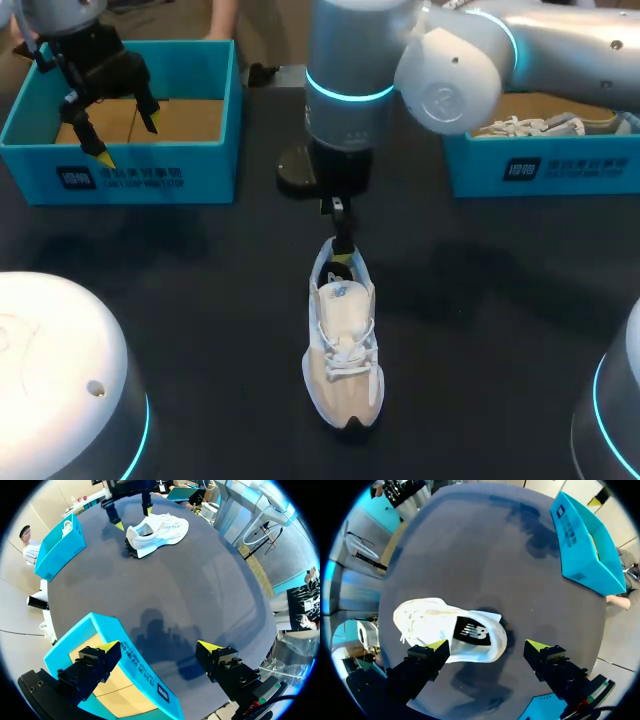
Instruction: Take the shoe out of the shoebox, open the shoe tongue, remove and reinsert the insole, then place the shoe into the shoebox
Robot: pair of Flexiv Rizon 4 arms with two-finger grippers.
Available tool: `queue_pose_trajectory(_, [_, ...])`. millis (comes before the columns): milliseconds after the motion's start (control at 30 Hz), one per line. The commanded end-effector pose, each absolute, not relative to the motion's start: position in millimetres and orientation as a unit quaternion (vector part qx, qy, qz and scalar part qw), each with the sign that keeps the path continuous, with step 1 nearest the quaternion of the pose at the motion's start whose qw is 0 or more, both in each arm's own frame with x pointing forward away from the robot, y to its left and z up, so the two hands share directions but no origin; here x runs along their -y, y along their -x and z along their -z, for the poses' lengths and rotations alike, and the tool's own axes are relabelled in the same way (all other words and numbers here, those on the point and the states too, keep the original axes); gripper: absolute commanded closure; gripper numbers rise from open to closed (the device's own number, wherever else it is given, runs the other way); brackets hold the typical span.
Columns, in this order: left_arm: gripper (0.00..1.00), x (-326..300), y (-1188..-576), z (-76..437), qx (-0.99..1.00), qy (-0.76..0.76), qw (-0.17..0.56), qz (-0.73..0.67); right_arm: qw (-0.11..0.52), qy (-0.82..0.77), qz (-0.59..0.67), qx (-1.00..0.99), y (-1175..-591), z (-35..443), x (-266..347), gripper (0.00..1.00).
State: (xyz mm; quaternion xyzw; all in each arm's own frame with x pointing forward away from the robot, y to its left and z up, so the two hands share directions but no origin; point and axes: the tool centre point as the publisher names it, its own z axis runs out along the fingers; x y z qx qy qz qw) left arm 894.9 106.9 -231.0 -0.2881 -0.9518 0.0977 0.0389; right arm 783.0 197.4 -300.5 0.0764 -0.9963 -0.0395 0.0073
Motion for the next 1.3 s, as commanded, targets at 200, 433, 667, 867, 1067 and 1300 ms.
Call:
queue_pose_trajectory(200, [0.00,-107,-895,231,0.952,0.288,0.039,-0.097,-0.005,-0.058,0.035,0.998,-793,327,-198,0.00])
queue_pose_trajectory(433, [0.00,-107,-895,231,0.952,0.288,0.039,-0.097,-0.007,-0.040,0.030,0.999,-801,354,-197,0.00])
queue_pose_trajectory(667, [0.00,-107,-895,231,0.952,0.288,0.039,-0.097,-0.003,-0.016,0.019,1.000,-807,373,-196,0.00])
queue_pose_trajectory(867, [0.00,-107,-895,231,0.952,0.288,0.039,-0.097,0.002,-0.001,0.013,1.000,-809,382,-194,0.00])
queue_pose_trajectory(1067, [0.00,-107,-895,231,0.952,0.288,0.039,-0.097,0.007,0.002,0.012,1.000,-807,388,-192,0.01])
queue_pose_trajectory(1300, [0.00,-107,-895,231,0.952,0.288,0.039,-0.097,0.007,0.015,0.009,1.000,-806,390,-189,1.00])
